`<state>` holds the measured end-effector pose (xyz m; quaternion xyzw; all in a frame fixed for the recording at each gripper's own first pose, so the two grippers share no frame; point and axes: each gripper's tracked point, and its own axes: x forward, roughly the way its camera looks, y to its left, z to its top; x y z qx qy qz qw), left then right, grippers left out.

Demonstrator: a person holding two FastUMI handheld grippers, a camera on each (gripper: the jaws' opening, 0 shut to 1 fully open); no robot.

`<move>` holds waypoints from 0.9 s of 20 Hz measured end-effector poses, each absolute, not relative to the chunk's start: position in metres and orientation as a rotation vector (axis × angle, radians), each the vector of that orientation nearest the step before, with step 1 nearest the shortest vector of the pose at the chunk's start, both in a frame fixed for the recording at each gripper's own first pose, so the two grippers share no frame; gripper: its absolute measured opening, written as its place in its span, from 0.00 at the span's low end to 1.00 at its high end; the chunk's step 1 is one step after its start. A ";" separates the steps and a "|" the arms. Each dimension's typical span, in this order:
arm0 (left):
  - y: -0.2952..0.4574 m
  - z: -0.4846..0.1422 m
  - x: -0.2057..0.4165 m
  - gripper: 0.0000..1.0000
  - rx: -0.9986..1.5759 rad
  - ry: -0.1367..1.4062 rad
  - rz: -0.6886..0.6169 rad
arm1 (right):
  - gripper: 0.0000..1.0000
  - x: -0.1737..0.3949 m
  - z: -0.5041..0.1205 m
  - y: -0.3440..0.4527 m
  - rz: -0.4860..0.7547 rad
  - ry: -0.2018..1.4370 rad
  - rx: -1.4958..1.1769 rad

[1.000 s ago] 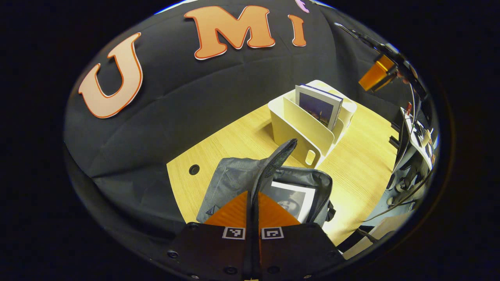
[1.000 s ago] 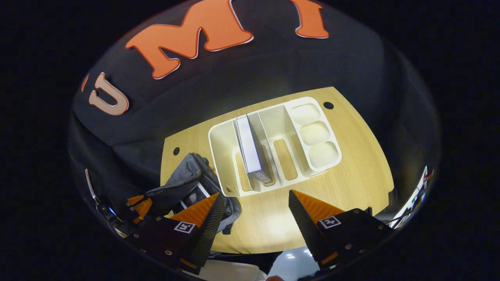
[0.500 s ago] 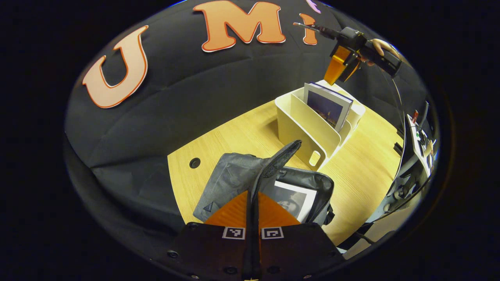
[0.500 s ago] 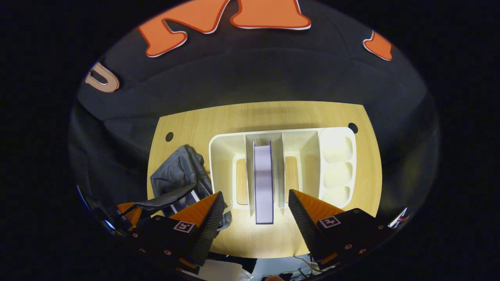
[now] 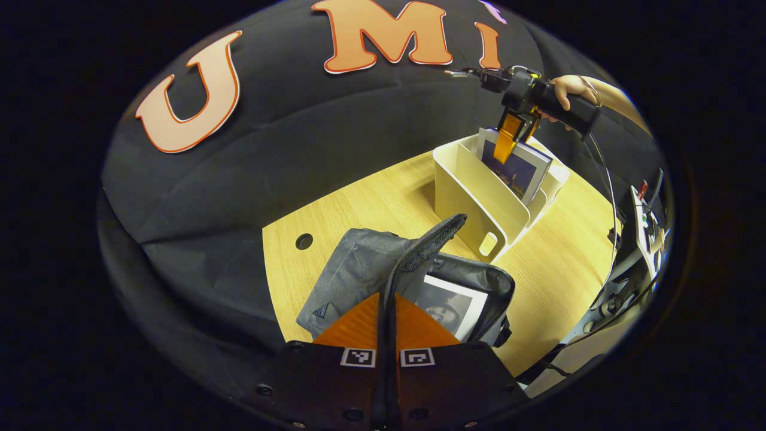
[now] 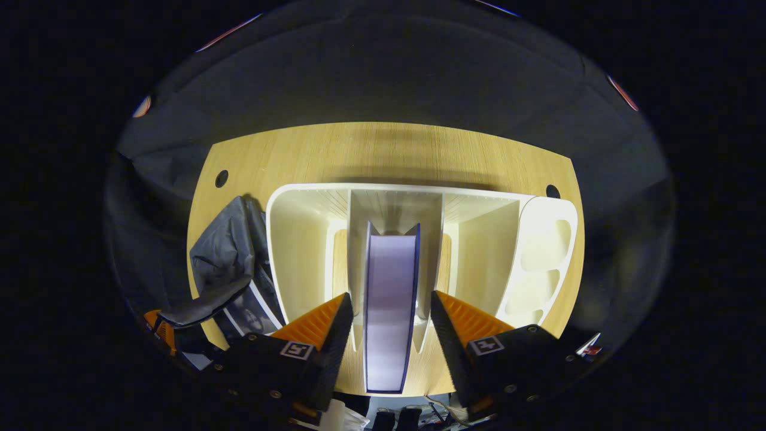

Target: Open the schoolbag, grab two books from the bookshelf and put them into the schoolbag.

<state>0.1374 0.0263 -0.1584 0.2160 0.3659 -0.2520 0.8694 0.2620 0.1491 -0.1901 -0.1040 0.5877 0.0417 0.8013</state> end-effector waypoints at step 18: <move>0.025 -0.164 0.141 0.01 0.449 0.752 -0.577 | 0.35 0.220 -0.084 0.158 0.018 1.110 -0.113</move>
